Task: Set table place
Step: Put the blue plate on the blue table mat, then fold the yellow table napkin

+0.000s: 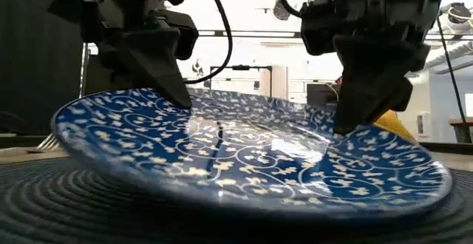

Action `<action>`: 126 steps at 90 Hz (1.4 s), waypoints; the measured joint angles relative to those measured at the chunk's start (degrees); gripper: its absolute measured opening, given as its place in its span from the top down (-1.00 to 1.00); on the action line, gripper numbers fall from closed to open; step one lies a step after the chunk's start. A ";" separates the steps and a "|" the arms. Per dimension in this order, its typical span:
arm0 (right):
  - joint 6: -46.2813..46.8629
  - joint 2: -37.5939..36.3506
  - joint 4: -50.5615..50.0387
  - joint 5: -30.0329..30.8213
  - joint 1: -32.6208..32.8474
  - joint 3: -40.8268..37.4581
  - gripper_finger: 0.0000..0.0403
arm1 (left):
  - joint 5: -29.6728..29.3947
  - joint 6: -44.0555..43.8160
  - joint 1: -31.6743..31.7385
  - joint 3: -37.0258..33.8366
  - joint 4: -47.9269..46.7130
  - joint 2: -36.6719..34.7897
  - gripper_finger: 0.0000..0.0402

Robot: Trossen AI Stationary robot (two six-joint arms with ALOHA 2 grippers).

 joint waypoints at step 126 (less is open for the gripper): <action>-24.57 -11.87 -11.39 11.74 -9.43 0.18 0.37 | 11.10 12.39 14.54 -0.02 -17.14 -10.61 0.70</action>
